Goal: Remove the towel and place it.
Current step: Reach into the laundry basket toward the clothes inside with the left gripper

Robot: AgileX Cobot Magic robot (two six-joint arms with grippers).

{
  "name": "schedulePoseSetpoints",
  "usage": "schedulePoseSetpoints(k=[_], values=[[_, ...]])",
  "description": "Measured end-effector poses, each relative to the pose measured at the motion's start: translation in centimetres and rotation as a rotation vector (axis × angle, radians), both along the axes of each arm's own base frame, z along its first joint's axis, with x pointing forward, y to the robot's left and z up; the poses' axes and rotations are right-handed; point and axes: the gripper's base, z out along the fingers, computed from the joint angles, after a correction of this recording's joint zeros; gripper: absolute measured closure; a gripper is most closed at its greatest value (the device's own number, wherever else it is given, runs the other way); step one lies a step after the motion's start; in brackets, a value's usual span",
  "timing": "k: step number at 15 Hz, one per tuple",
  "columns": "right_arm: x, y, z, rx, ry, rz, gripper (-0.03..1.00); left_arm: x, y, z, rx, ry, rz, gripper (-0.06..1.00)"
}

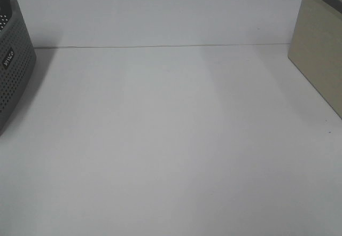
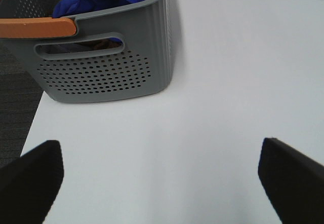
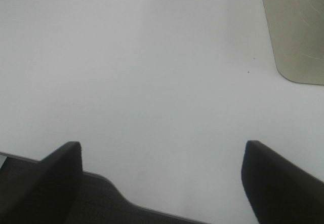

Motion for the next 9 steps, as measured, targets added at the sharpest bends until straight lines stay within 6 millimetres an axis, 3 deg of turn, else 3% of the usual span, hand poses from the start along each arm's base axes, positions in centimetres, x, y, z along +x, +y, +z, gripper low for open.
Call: schedulePoseSetpoints(k=[9], values=[[0.0, 0.0, 0.0, 0.0, 0.0, 0.0, 0.14, 0.19, 0.0, 0.0, 0.004, 0.012, -0.005, -0.05]])
